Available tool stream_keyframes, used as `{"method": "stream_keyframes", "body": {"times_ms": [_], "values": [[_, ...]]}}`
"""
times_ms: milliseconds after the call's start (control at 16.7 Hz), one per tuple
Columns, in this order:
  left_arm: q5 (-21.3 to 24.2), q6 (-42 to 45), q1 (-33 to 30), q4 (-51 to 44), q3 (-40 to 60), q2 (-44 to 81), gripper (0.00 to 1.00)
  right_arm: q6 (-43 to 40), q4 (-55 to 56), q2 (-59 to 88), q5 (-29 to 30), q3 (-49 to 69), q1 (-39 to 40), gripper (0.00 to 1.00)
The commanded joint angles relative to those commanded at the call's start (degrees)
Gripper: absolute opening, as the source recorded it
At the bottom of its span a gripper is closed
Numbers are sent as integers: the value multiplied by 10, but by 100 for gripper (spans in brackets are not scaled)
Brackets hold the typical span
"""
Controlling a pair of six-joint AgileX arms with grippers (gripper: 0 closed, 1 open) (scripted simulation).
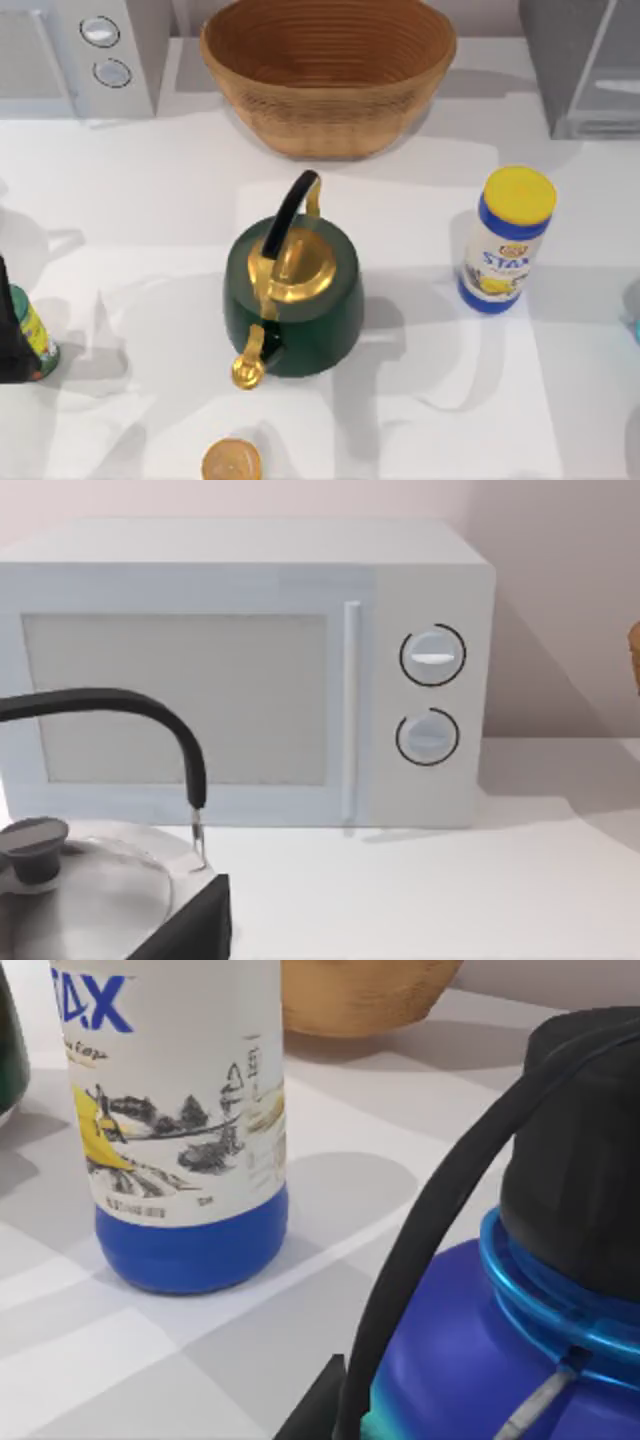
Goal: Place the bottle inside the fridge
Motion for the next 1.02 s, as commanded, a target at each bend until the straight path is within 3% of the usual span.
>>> {"method": "stream_keyframes", "body": {"times_ms": [120,720,1020], "values": [[0,0,0,0,0,0,100,0,0,0,0,0,0,1],[0,0,0,0,0,0,100,-5,-3,-4,-1,5,-1,1],[0,0,0,0,0,0,100,-116,-92,-28,3,105,-28,1]]}}
